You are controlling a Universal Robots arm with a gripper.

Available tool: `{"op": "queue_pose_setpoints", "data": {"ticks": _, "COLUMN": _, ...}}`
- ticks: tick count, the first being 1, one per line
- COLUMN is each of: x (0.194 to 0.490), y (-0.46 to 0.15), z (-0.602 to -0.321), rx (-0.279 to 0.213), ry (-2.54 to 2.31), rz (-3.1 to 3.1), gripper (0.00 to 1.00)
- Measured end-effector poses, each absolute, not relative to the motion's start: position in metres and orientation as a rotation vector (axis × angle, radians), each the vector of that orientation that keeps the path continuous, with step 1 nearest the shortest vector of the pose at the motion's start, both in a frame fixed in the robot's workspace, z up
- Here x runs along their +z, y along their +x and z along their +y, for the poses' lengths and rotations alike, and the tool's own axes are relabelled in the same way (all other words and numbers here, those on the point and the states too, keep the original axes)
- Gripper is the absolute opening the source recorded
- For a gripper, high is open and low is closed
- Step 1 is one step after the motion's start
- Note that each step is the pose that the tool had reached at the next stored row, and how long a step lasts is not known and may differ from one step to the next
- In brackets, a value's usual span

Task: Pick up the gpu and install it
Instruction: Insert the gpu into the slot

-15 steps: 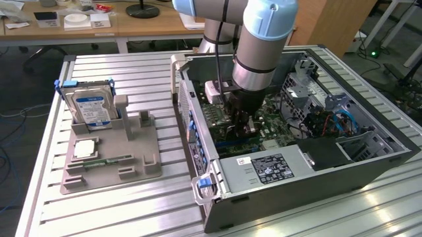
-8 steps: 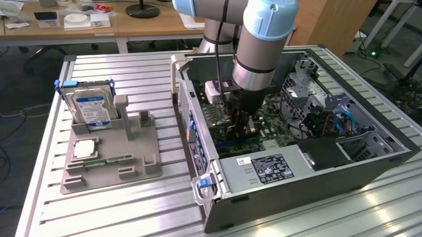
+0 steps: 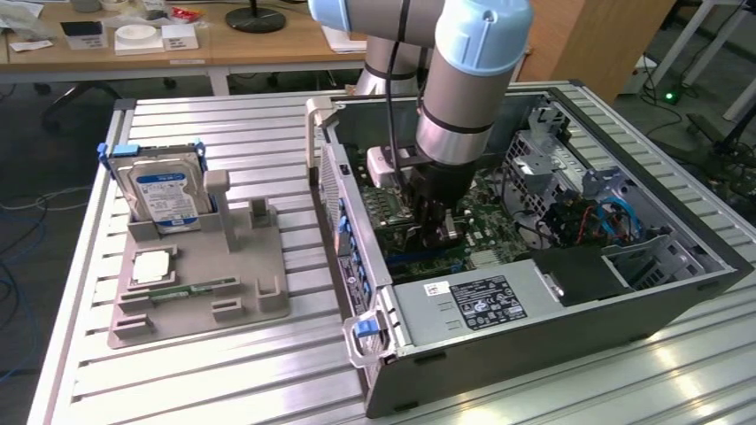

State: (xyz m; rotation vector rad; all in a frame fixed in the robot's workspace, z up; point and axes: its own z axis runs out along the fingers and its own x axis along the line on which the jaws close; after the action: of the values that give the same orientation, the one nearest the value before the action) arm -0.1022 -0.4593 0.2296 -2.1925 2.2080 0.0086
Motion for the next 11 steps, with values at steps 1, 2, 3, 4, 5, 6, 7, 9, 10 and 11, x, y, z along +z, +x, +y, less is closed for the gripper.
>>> {"op": "queue_pose_setpoints", "data": {"ticks": 1, "x": 0.2293, "y": -0.1021, "z": -0.4593, "rx": 0.009, "ry": -2.192, "rz": 2.208, "gripper": 0.27}}
{"op": "queue_pose_setpoints", "data": {"ticks": 2, "x": 0.2292, "y": -0.1021, "z": -0.4592, "rx": 0.009, "ry": -2.192, "rz": 2.208, "gripper": 0.27}}
{"op": "queue_pose_setpoints", "data": {"ticks": 3, "x": 0.2292, "y": -0.1021, "z": -0.4592, "rx": 0.009, "ry": -2.192, "rz": 2.208, "gripper": 0.27}}
{"op": "queue_pose_setpoints", "data": {"ticks": 4, "x": 0.2292, "y": -0.1022, "z": -0.4592, "rx": 0.009, "ry": -2.192, "rz": 2.208, "gripper": 0.27}}
{"op": "queue_pose_setpoints", "data": {"ticks": 5, "x": 0.2292, "y": -0.1022, "z": -0.4592, "rx": 0.009, "ry": -2.192, "rz": 2.208, "gripper": 0.27}}
{"op": "queue_pose_setpoints", "data": {"ticks": 6, "x": 0.2291, "y": -0.1022, "z": -0.4592, "rx": 0.009, "ry": -2.192, "rz": 2.208, "gripper": 0.27}}
{"op": "queue_pose_setpoints", "data": {"ticks": 7, "x": 0.2291, "y": -0.1021, "z": -0.4592, "rx": 0.009, "ry": -2.192, "rz": 2.208, "gripper": 0.27}}
{"op": "queue_pose_setpoints", "data": {"ticks": 9, "x": 0.2291, "y": -0.1021, "z": -0.4592, "rx": 0.009, "ry": -2.192, "rz": 2.208, "gripper": 0.27}}
{"op": "queue_pose_setpoints", "data": {"ticks": 10, "x": 0.2291, "y": -0.1021, "z": -0.4592, "rx": 0.009, "ry": -2.192, "rz": 2.208, "gripper": 0.27}}
{"op": "queue_pose_setpoints", "data": {"ticks": 11, "x": 0.2291, "y": -0.1022, "z": -0.4592, "rx": 0.009, "ry": -2.192, "rz": 2.208, "gripper": 0.27}}
